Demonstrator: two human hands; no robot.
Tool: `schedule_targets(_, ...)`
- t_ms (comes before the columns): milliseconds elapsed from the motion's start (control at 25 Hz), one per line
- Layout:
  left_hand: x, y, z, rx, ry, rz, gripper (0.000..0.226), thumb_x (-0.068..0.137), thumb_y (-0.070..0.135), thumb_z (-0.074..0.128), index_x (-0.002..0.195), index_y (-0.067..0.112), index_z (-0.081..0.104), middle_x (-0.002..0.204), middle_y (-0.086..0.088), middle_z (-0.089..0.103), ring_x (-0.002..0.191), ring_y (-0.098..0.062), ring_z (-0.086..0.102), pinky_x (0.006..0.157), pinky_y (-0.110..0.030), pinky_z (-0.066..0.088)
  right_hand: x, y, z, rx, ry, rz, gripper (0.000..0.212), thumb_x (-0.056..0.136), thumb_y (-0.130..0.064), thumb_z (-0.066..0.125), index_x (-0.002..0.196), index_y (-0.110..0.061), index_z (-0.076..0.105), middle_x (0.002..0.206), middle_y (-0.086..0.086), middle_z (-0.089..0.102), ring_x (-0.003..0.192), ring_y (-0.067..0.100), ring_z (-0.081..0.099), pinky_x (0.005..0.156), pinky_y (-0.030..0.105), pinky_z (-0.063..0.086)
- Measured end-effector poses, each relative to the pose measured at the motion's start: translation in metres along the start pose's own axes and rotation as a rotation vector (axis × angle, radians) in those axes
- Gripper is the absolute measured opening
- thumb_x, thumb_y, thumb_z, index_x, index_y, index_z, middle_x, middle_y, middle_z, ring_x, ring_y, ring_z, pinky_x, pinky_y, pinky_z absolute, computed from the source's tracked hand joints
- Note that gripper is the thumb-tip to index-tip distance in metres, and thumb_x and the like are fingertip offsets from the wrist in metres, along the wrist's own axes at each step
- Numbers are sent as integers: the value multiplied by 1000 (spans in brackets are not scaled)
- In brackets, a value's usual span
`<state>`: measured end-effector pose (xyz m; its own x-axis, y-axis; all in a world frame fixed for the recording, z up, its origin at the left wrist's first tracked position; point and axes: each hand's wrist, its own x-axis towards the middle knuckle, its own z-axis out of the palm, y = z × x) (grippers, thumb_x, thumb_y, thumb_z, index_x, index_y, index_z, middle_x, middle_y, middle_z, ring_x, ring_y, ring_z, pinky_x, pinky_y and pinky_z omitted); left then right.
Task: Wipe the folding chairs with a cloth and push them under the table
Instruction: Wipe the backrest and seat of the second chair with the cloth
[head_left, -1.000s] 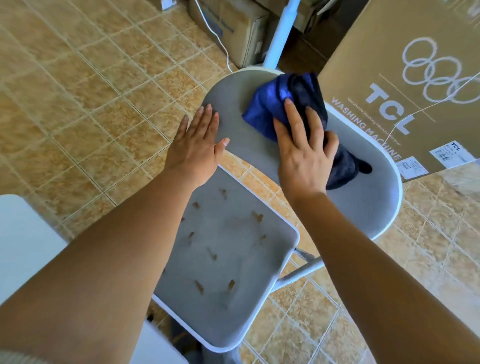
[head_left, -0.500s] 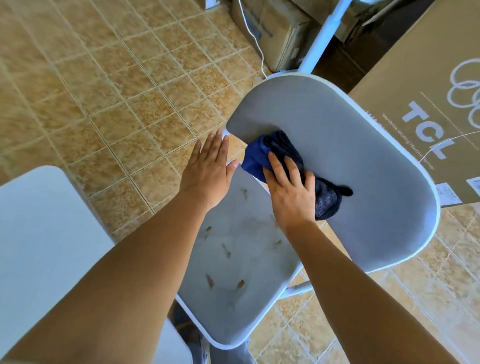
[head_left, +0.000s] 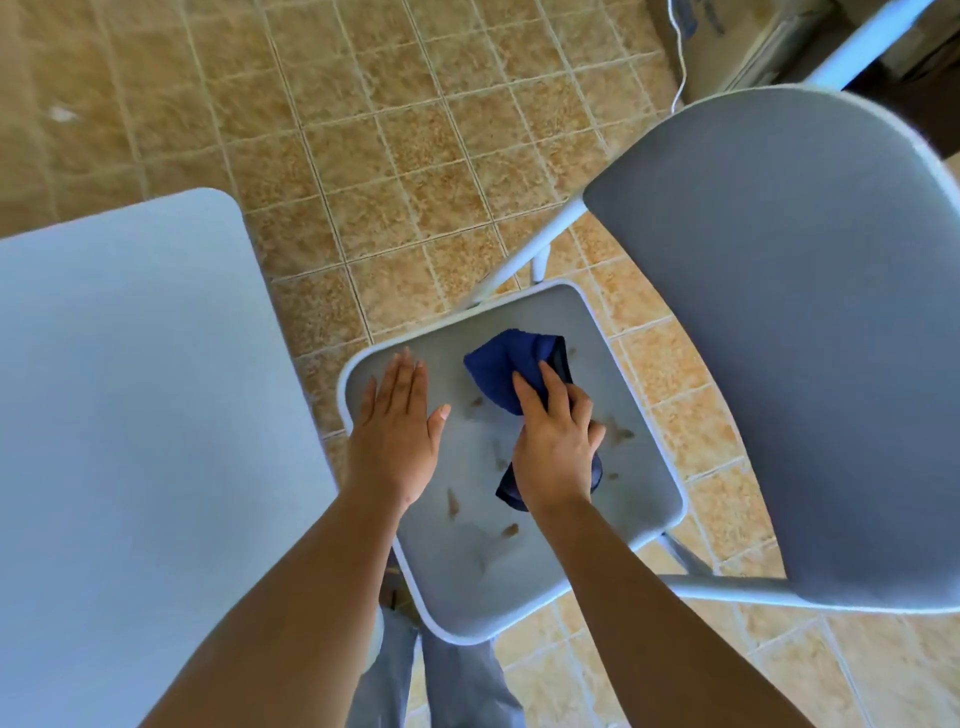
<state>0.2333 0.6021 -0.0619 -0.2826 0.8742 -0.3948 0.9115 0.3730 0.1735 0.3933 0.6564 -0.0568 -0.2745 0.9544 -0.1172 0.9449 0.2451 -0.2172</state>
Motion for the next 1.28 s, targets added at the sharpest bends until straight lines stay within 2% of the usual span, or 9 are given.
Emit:
schedule_targets(280,26,-30,34,-12,93,-79,64,99,44,7,152,10,-3,161,-6,-8,148,-17,-9,118,-31,-11,31,-49,72,-13,-209,-141,69,89,-8,47,147,-37,24,159,3,11,135,31,20,95,48,30)
schedule_targets(480,63,-29,49,-65,71,7,62,100,44,10,153,14,-4,161,-2,-10,147,-15,-12,120,-34,-5,-18,9,87,-135,-157,-185,62,77,-13,42,134,-35,48,146,8,42,119,32,40,78,50,43)
schedule_targets(560,67,-27,55,-36,23,66,62,100,45,9,152,15,-8,160,-1,-16,146,-14,-17,120,-36,-6,-2,43,79,-146,-130,-13,66,75,-4,51,135,-32,49,146,11,41,117,38,40,77,52,41)
schedule_targets(680,69,-29,62,15,43,83,62,100,45,9,152,16,-9,160,0,-18,146,-14,-19,120,-36,-6,57,43,77,-86,-80,255,71,82,0,49,144,-32,34,155,11,22,127,41,29,88,55,33)
schedule_targets(800,69,-30,64,12,63,79,62,100,44,10,153,16,-7,160,1,-15,146,-14,-17,119,-35,-7,81,5,88,-102,-72,164,73,85,-2,44,148,-34,23,157,8,13,130,37,26,88,50,34)
schedule_targets(1000,68,-30,66,23,63,74,64,96,45,3,153,16,-5,161,1,-13,147,-13,-15,120,-36,-4,-1,23,90,-163,-90,-46,65,76,-9,38,135,-34,48,146,8,43,114,36,46,74,46,42)
schedule_targets(1120,69,-30,64,14,55,77,64,97,45,4,153,16,-4,161,0,-12,147,-14,-14,120,-36,-3,6,71,75,-143,-108,126,67,72,-7,46,134,-33,50,145,9,42,112,40,46,78,50,41)
schedule_targets(1200,70,-29,64,16,57,71,62,98,44,6,153,17,-4,161,0,-13,147,-13,-15,120,-37,-3,45,83,69,-92,-100,319,70,78,-1,47,140,-33,41,151,10,30,122,42,36,88,55,35)
schedule_targets(1280,68,-28,65,30,54,62,62,98,45,6,153,17,-4,160,1,-13,147,-13,-15,120,-38,-3,95,73,69,-51,-82,386,73,82,-2,47,145,-34,30,155,7,19,130,39,25,96,55,29)
